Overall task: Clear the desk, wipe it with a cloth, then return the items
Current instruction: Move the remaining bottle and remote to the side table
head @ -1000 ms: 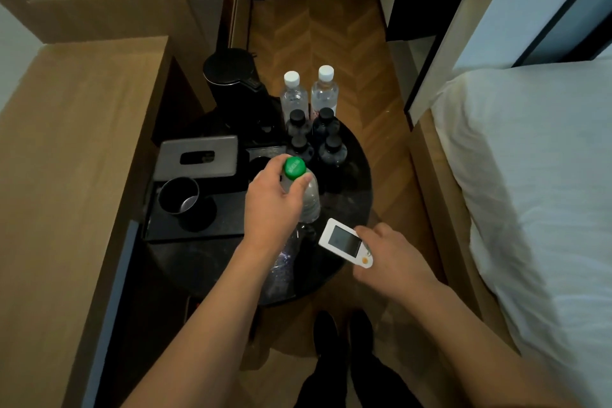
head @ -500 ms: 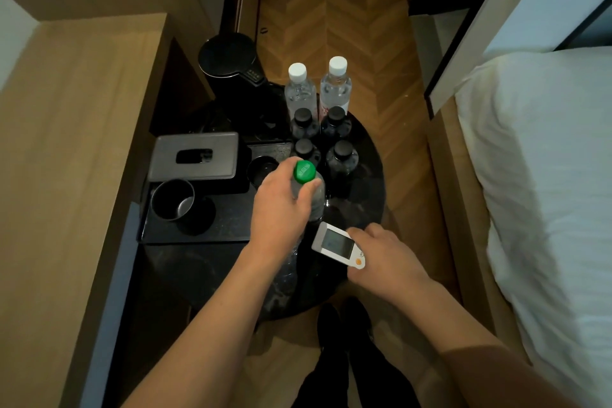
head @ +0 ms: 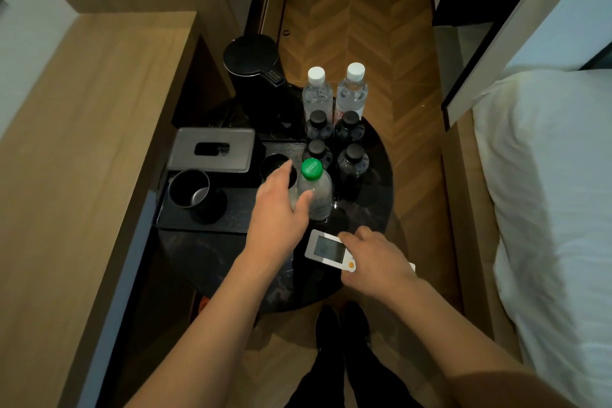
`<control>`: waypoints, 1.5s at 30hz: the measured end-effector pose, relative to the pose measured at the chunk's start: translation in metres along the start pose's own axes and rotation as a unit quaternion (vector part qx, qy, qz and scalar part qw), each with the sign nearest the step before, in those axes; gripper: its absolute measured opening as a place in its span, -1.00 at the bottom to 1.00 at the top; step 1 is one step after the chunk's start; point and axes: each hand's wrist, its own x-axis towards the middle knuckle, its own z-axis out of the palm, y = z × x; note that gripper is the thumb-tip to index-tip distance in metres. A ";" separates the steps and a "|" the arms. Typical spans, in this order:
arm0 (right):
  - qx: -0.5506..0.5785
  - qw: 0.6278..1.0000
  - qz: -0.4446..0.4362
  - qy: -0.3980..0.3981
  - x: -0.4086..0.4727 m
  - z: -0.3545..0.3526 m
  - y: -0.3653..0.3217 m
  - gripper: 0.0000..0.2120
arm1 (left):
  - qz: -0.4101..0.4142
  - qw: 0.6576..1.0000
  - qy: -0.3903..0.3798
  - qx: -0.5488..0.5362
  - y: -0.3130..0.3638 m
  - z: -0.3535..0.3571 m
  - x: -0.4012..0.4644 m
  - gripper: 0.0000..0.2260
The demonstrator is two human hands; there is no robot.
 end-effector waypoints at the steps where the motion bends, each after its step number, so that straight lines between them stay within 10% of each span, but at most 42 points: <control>1: -0.006 1.000 -0.004 -0.001 0.000 0.000 -0.002 -0.32 | -0.021 1.000 -0.005 0.017 -0.006 -0.001 -0.007 -0.48; 14: -0.079 0.993 -0.083 -0.039 0.031 0.023 -0.049 -0.35 | -0.287 0.940 -0.062 -0.172 -0.077 0.000 -0.058 -0.77; 45: -0.116 0.992 -0.057 0.009 0.081 0.067 -0.031 -0.51 | -0.378 0.909 0.032 -0.170 -0.145 0.039 -0.011 -0.77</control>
